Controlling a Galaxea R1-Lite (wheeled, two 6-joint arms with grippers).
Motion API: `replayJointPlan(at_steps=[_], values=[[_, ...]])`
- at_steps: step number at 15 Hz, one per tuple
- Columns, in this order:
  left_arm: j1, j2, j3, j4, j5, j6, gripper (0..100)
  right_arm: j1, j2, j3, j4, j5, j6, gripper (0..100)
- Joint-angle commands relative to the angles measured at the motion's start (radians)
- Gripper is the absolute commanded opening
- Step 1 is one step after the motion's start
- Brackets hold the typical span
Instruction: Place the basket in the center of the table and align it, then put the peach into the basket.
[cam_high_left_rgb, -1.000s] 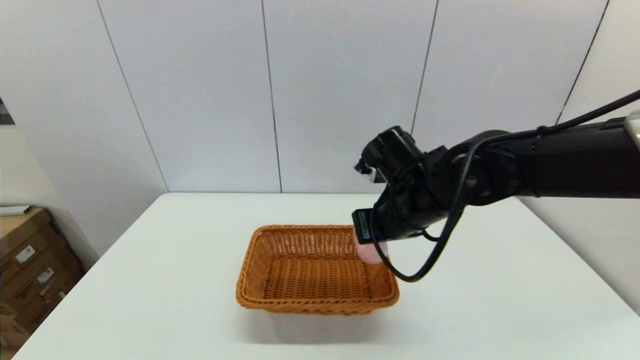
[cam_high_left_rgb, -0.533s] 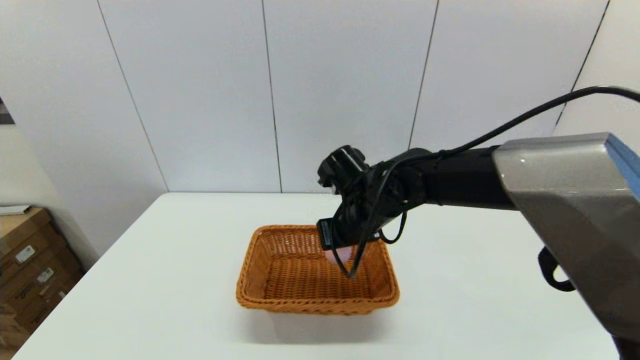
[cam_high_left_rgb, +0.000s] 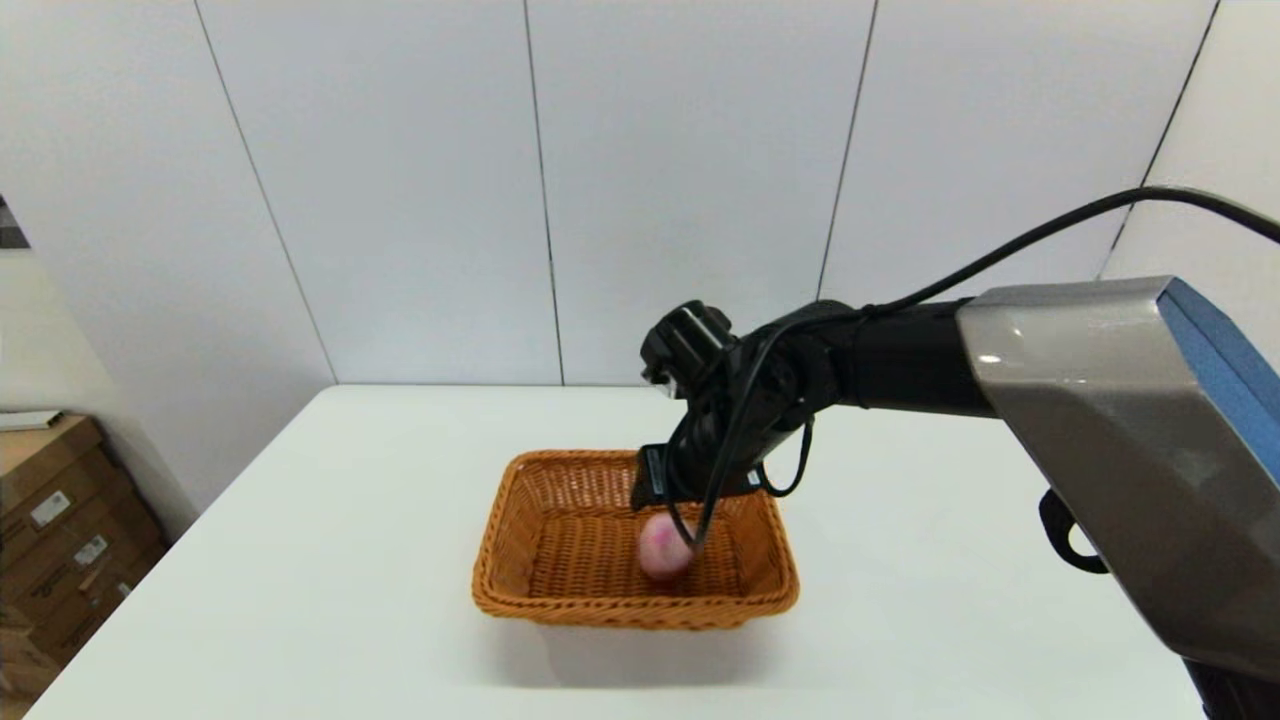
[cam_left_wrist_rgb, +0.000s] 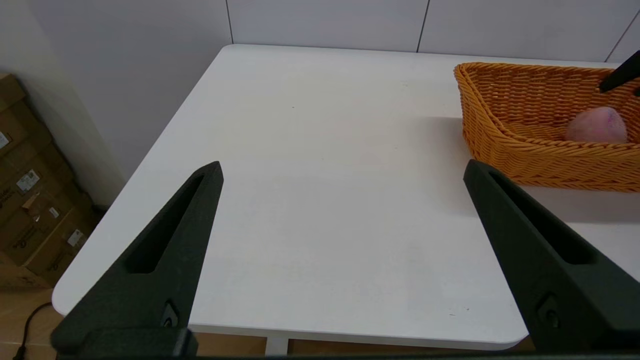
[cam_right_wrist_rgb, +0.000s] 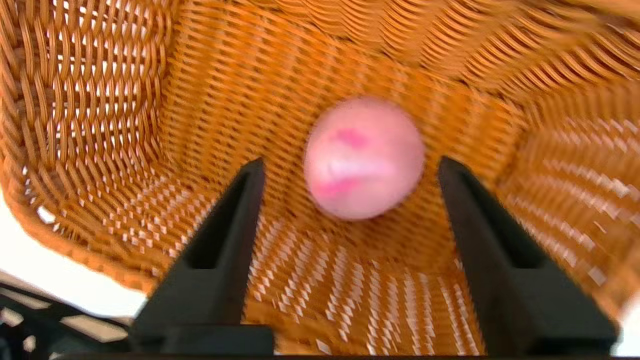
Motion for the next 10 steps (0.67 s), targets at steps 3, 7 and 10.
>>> replayJointPlan(at_steps=[3, 7, 10], values=[[0.000, 0.000, 0.000, 0.001, 0.000, -0.001, 100, -0.228, -0.130, 0.002, 0.068, 0.077, -0.019, 100], [0.000, 0.000, 0.000, 0.001, 0.000, -0.001, 100, -0.492, -0.159, 0.016, 0.072, 0.085, -0.109, 100], [0.000, 0.000, 0.000, 0.001, 0.000, -0.001, 100, -0.664, -0.150, 0.016, 0.072, 0.122, -0.180, 100]])
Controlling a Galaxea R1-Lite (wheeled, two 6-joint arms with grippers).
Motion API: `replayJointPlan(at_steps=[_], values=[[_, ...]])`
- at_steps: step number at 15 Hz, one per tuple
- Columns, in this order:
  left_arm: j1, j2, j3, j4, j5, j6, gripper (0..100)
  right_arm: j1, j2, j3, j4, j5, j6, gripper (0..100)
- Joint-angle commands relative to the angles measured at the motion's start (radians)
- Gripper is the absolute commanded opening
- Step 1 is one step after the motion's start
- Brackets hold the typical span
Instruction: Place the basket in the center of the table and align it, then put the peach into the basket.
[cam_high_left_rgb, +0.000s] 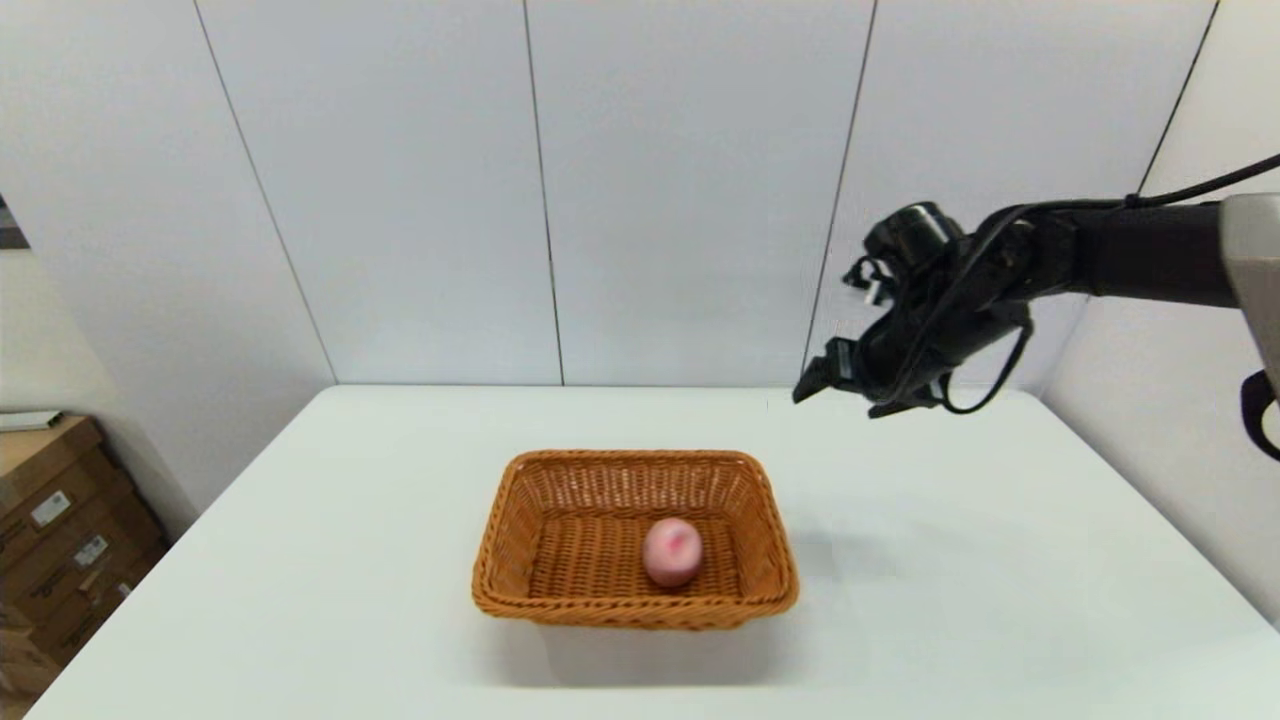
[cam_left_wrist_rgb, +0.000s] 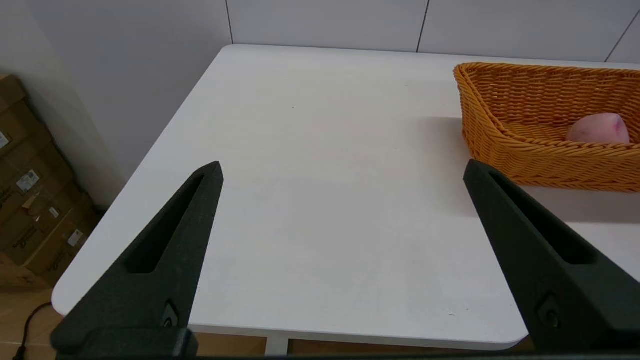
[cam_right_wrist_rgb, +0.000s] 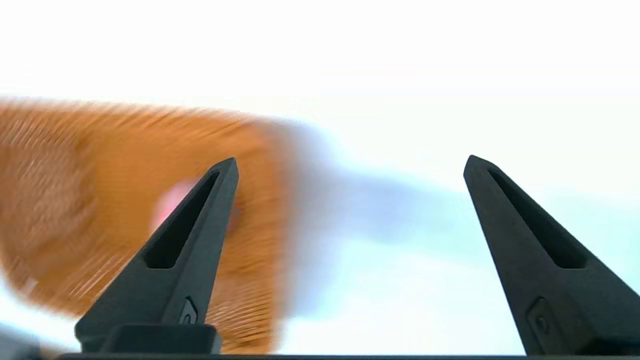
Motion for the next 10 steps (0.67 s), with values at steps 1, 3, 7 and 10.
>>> replayJointPlan(at_steps=[1, 3, 7, 10], values=[[0.000, 0.000, 0.000, 0.001, 0.001, 0.000, 100, -0.252, -0.008, 0.002, 0.004, 0.063, -0.097, 100], [0.002, 0.000, 0.000, 0.001, 0.001, 0.000, 100, -0.355, -0.009, 0.006, 0.006, 0.081, -0.147, 100], [0.000, 0.000, 0.001, 0.001, 0.001, 0.000, 100, -0.497, -0.086, 0.015, 0.136, 0.198, -0.282, 100], [0.000, 0.000, 0.000, 0.001, 0.001, 0.000, 100, -0.548, -0.218, 0.085, 0.174, 0.206, -0.361, 100]])
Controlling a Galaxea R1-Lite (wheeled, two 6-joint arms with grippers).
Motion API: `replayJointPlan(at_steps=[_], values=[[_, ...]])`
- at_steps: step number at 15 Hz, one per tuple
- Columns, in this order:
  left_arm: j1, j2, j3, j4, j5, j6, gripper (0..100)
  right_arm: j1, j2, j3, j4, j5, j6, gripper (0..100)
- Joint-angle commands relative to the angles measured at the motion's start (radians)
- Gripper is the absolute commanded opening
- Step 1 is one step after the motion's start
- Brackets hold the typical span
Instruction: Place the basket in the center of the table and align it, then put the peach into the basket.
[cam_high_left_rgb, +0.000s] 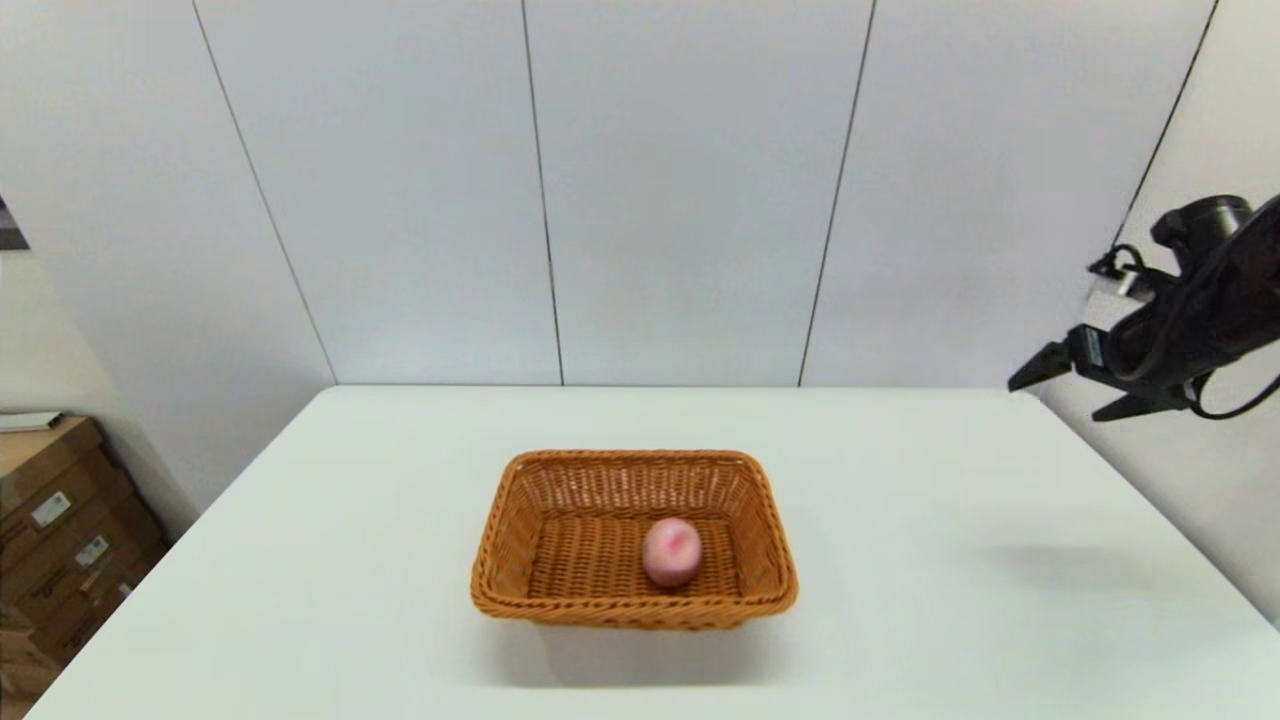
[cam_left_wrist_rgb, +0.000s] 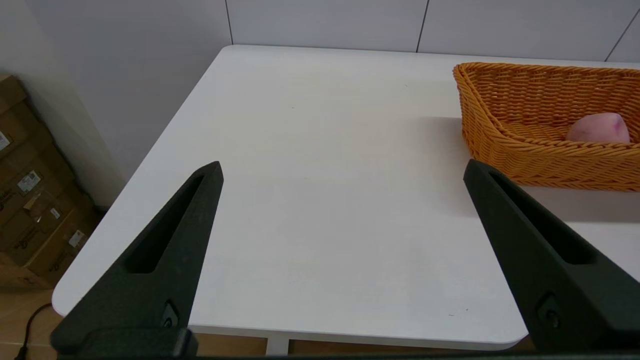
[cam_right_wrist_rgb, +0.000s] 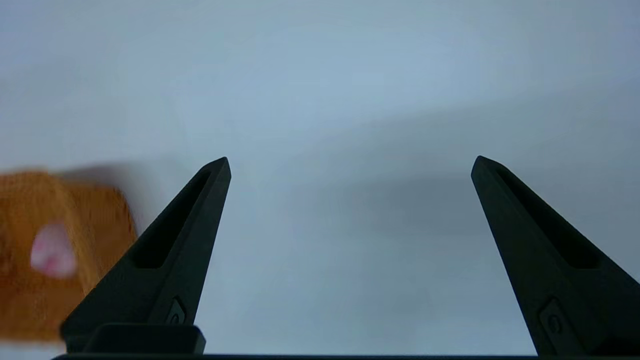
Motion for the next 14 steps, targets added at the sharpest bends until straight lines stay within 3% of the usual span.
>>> replayJointPlan(at_steps=[1, 6, 10, 12, 14], values=[[0.000, 0.000, 0.000, 0.001, 0.000, -0.001, 100, -0.079, -0.195, 0.101, 0.038, 0.015, -0.114, 100], [0.000, 0.000, 0.000, 0.001, 0.000, -0.003, 100, -0.093, -0.510, 0.329, 0.035, 0.033, -0.176, 100], [0.000, 0.000, 0.001, 0.001, 0.000, -0.003, 100, -0.084, -0.775, 0.573, 0.047, 0.153, -0.252, 100], [0.000, 0.000, 0.000, 0.001, 0.000, -0.003, 100, -0.081, -0.873, 0.619, 0.162, 0.190, -0.308, 100], [0.000, 0.000, 0.000, 0.001, 0.000, -0.003, 100, -0.087, -0.930, 0.619, 0.315, 0.262, -0.378, 100]])
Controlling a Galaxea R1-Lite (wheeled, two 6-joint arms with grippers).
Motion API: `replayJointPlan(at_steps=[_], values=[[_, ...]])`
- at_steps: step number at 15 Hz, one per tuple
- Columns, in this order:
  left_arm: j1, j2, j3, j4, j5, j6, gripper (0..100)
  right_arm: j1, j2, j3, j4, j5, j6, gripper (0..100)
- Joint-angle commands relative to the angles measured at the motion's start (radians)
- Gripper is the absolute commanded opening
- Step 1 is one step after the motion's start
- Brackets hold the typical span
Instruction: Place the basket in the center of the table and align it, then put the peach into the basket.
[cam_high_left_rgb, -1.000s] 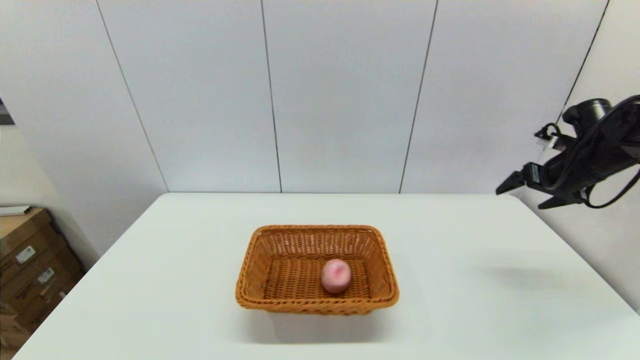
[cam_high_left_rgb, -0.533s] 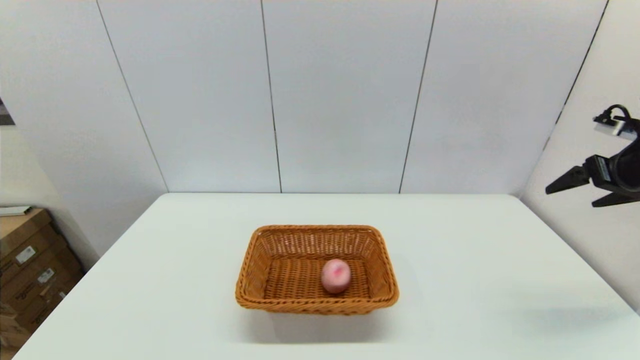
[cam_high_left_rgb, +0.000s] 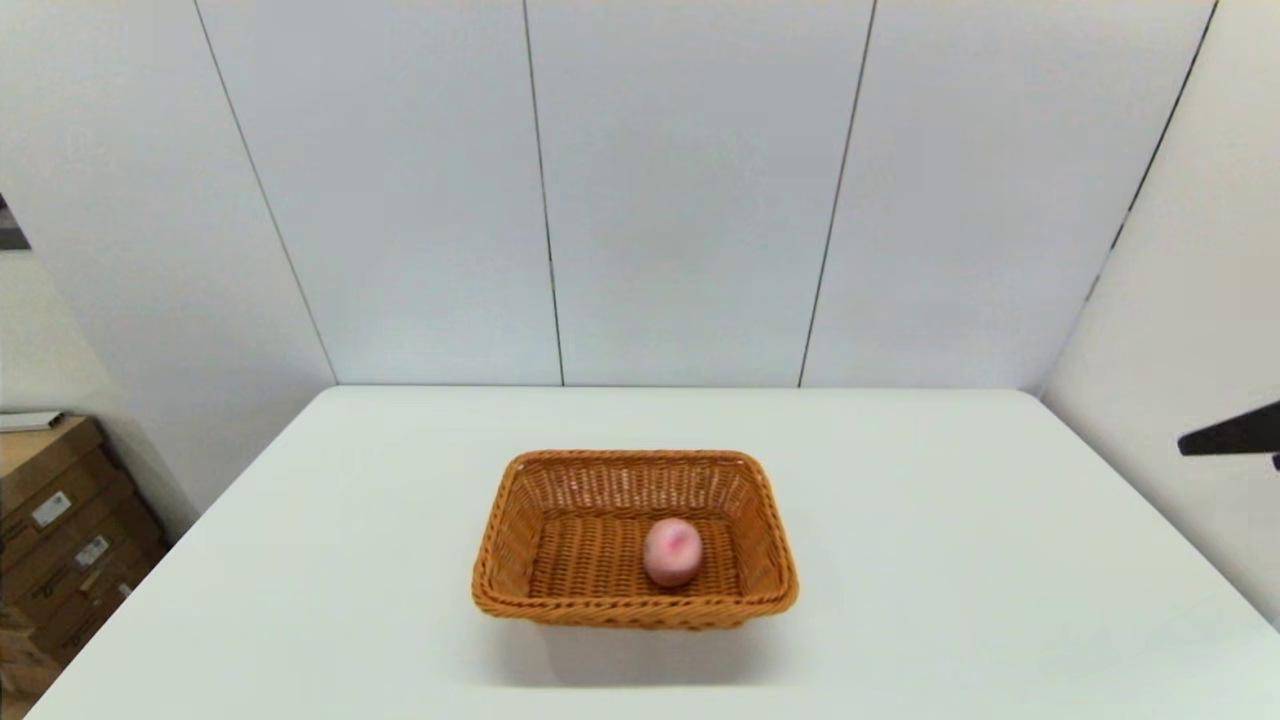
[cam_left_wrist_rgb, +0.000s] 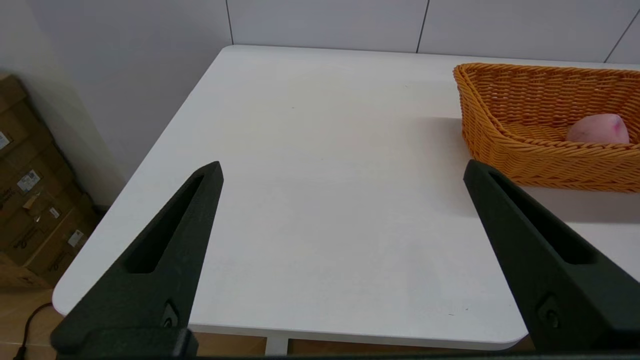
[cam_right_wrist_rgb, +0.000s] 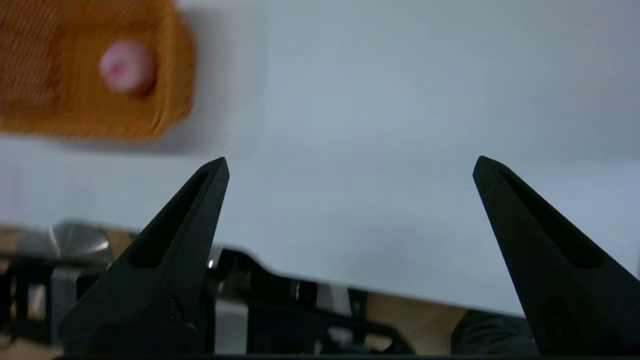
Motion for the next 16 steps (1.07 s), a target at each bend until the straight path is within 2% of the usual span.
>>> replayJointPlan(at_steps=[1, 12, 15, 16], values=[[0.000, 0.000, 0.000, 0.001, 0.000, -0.002, 100, -0.002, -0.227, 0.074, 0.263, 0.128, -0.130, 100], [0.000, 0.000, 0.001, 0.001, 0.000, -0.002, 100, -0.002, -0.257, 0.076, 0.246, 0.166, -0.122, 100], [0.000, 0.000, 0.001, 0.001, 0.000, -0.002, 100, -0.016, -0.267, 0.076, 0.244, 0.151, -0.084, 100], [0.000, 0.000, 0.001, 0.001, 0.000, -0.002, 100, -0.004, -0.287, 0.080, 0.244, 0.123, -0.070, 100]])
